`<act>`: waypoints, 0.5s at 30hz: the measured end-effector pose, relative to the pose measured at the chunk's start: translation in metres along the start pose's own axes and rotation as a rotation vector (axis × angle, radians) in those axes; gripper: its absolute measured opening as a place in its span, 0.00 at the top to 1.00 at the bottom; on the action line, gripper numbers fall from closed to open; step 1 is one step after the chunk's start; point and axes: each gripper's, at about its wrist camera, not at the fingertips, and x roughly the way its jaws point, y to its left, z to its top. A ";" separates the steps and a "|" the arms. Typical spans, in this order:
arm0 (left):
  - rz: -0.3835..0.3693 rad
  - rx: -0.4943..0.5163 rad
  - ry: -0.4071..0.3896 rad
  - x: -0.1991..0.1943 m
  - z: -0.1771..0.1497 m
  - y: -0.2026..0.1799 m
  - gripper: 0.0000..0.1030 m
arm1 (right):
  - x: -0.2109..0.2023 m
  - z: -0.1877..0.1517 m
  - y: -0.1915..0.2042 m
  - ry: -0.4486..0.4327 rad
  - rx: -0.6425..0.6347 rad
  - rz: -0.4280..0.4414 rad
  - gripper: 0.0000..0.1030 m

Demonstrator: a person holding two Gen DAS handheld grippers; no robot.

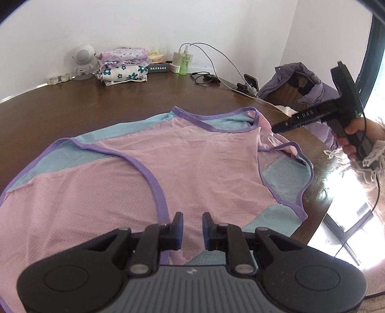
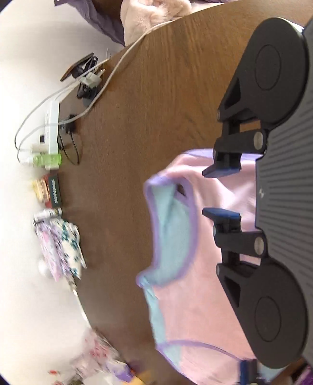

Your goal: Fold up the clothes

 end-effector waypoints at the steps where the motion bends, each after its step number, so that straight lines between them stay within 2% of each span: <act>1: 0.001 -0.006 0.002 -0.002 -0.002 -0.001 0.85 | -0.004 -0.006 0.005 0.010 -0.017 0.001 0.71; 4: 0.005 -0.022 0.010 -0.005 -0.007 -0.004 0.85 | -0.006 -0.021 0.014 0.029 -0.066 0.003 0.74; 5: 0.011 -0.024 0.018 -0.003 -0.008 -0.005 0.85 | -0.006 -0.025 0.016 0.036 -0.090 -0.003 0.88; 6: 0.017 -0.025 0.021 -0.002 -0.009 -0.005 0.85 | -0.008 -0.026 0.016 0.032 -0.094 -0.003 0.95; 10: 0.021 -0.043 0.021 -0.001 -0.012 -0.004 0.85 | -0.020 -0.028 0.011 0.007 -0.082 0.001 0.95; 13: 0.022 -0.043 0.015 -0.001 -0.013 -0.005 0.85 | -0.026 -0.030 0.011 -0.001 -0.095 -0.006 0.90; 15: 0.021 -0.045 0.012 -0.001 -0.013 -0.005 0.85 | -0.023 -0.033 0.020 0.016 -0.148 -0.030 0.74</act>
